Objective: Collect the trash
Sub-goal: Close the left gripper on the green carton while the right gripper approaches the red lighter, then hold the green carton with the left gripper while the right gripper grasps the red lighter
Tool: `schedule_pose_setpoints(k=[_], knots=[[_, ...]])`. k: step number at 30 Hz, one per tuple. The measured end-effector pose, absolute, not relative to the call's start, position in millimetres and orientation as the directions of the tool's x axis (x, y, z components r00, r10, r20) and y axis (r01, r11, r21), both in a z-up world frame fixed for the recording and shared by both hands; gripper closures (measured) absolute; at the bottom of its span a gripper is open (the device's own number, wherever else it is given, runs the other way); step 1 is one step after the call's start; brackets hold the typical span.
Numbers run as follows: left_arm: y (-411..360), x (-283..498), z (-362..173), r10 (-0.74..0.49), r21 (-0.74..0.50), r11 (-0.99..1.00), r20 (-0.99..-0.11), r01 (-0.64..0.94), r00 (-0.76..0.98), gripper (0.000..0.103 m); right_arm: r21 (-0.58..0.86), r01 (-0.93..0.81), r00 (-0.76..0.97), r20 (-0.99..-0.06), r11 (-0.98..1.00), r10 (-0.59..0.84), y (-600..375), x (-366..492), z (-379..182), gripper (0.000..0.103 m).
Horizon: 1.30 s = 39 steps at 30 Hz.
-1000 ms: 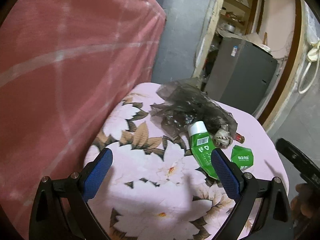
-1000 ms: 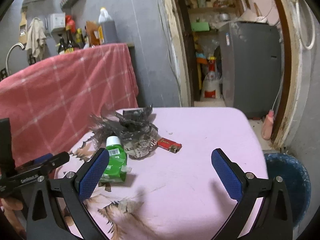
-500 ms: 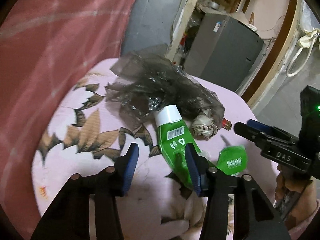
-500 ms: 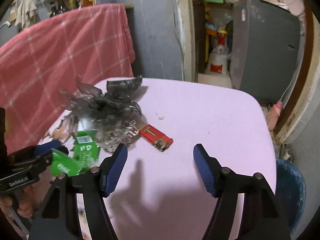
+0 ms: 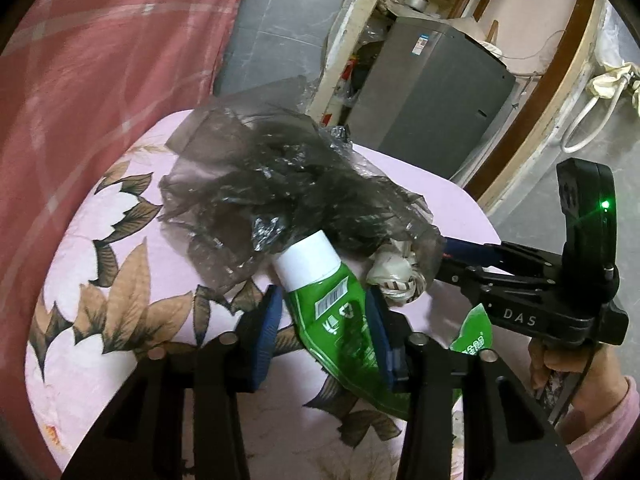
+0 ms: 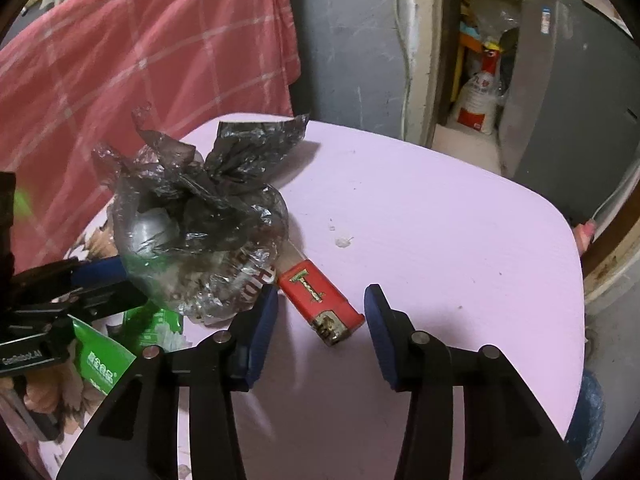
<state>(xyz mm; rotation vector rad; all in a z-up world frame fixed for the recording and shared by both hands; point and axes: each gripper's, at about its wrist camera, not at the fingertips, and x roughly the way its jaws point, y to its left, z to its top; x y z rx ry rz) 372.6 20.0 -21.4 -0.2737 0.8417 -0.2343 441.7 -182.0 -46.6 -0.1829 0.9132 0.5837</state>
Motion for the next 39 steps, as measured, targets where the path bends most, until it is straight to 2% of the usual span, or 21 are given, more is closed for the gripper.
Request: schedule_pose_setpoints(k=[3,8,20,28,29,31,33,35,37,39], knots=[[19.4,373.5,-21.3,-0.3,-0.325,0.942,-0.702,0.085,0.646,0.083,0.069,-0.568,0.469,-0.792,0.82,0.391,-177.7,438.8,-46.5,0.068],[17.9,375.3,-20.3,-0.308,-0.343,0.936,-0.703,0.074,0.641,0.091,0.05,-0.591,0.473,-0.787,0.805,0.396,-177.6,422.7,-46.7,0.079],[2.9,354.7,-19.7,-0.347,-0.352,0.928,-0.702,0.121,0.622,0.103,0.067,-0.5,0.53,-0.765,0.863,0.366,-221.8,354.4,-43.2,0.081],[-5.1,347.3,-18.0,-0.333,-0.342,0.933,-0.69,0.115,0.642,0.103,0.077,-0.409,0.601,-0.727,0.909,0.332,-254.0,317.1,-42.0,0.081],[-4.2,347.9,-18.1,-0.328,-0.344,0.933,-0.691,0.107,0.644,0.102,0.084,-0.398,0.607,-0.722,0.913,0.331,-255.8,316.2,-42.8,0.081],[-2.3,349.1,-19.3,-0.317,-0.341,0.936,-0.696,0.092,0.644,0.093,0.105,-0.385,0.614,-0.713,0.917,0.339,-257.5,316.3,-44.5,0.08],[-0.2,353.6,-19.3,-0.333,-0.359,0.929,-0.69,0.096,0.643,0.079,0.117,-0.372,0.62,-0.707,0.921,0.341,-257.5,320.6,-45.3,0.079],[-0.9,358.3,-17.5,-0.324,-0.351,0.932,-0.69,0.092,0.647,0.07,0.129,-0.367,0.621,-0.704,0.921,0.345,-256.7,325.3,-45.9,0.079],[-3.5,367.1,-17.0,-0.325,-0.344,0.934,-0.696,0.1,0.641,0.064,0.139,-0.366,0.619,-0.702,0.92,0.352,-255.6,331.4,-45.9,0.075],[-7.2,375.5,-16.6,-0.31,-0.322,0.941,-0.702,0.102,0.641,0.064,0.141,-0.368,0.617,-0.702,0.919,0.355,-255.2,335.8,-45.9,0.07]])
